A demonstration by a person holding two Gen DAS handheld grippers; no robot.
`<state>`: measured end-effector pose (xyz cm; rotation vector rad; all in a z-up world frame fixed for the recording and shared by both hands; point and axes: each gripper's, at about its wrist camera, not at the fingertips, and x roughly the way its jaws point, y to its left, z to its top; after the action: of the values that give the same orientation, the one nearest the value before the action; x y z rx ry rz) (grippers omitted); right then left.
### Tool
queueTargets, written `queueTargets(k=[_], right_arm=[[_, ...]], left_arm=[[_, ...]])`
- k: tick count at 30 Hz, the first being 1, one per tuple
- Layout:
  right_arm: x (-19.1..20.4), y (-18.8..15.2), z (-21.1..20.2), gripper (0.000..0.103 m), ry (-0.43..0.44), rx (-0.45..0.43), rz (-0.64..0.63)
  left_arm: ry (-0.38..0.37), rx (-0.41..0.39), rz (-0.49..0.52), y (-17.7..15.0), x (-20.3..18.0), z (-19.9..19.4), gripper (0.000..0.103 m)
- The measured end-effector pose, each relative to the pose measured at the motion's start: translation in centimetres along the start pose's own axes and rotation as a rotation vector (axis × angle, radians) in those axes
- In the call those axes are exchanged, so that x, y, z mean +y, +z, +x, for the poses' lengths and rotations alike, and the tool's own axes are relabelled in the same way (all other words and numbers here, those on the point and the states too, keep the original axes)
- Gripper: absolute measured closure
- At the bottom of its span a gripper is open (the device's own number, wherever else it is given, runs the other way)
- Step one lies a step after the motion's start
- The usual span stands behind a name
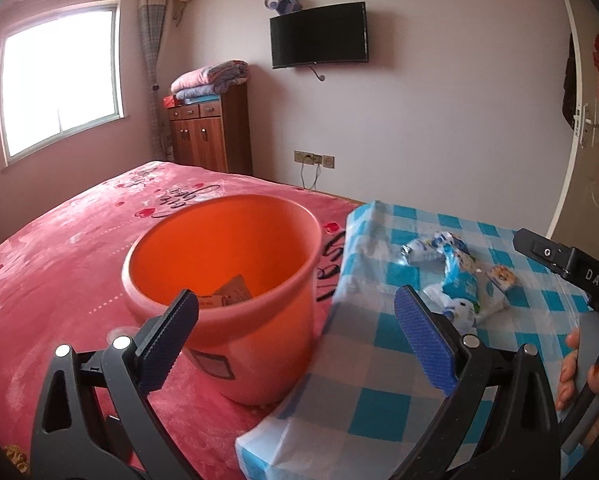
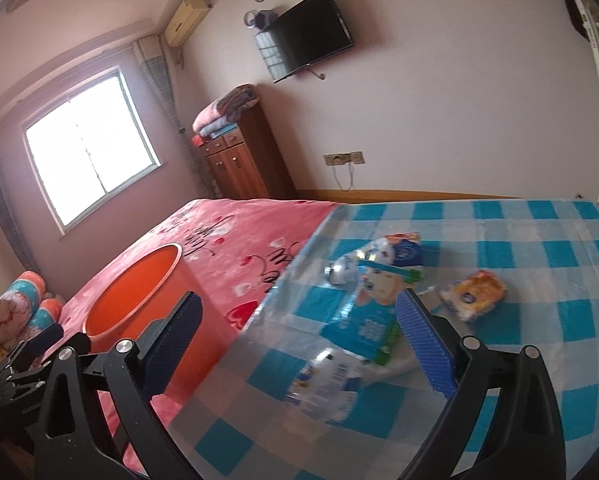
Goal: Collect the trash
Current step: 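Move both grippers back toward the remaining wrappers on the cloth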
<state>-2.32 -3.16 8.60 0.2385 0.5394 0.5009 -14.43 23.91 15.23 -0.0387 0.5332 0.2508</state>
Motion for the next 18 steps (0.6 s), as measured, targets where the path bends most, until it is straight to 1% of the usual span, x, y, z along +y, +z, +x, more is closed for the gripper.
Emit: queueTargets(k=[5, 8, 10, 12, 14, 15, 18], right_arm=[[-2.0, -0.5, -0.9, 0.006, -0.023, -0.01, 0.027], [-3.1, -0.9, -1.5, 0.005, -0.05, -0.023, 0.023], [-3.9, -1.2, -1.8, 0.005, -0.067, -0.015, 0.022], [-4.7, -1.6, -1.9, 0.005, -0.079, -0.004, 0.024], [-5.4, -2.0, -2.0, 0.005, -0.09, 0.001, 0.024], [-5.9, -2.2, -2.1, 0.005, -0.093, 0.002, 0.027], [-7.0, -2.7, -2.4, 0.005, -0.081, -0.004, 0.049]], left_arm=[[-0.023, 0.014, 0.012, -0.8, -1.3, -0.1, 0.004], [0.008, 0.013, 0.043, -1.7, -2.6, 0.0, 0.004], [0.041, 0.0, 0.06, -2.1, -3.3, 0.0, 0.004], [0.061, 0.011, 0.087, -2.8, -4.0, 0.5, 0.004], [0.055, 0.038, 0.099, -3.5, -4.4, 1.1, 0.004], [0.039, 0.059, 0.1, -3.9, -4.7, 1.5, 0.004], [0.016, 0.083, 0.096, -5.1, -5.3, 2.1, 0.004]])
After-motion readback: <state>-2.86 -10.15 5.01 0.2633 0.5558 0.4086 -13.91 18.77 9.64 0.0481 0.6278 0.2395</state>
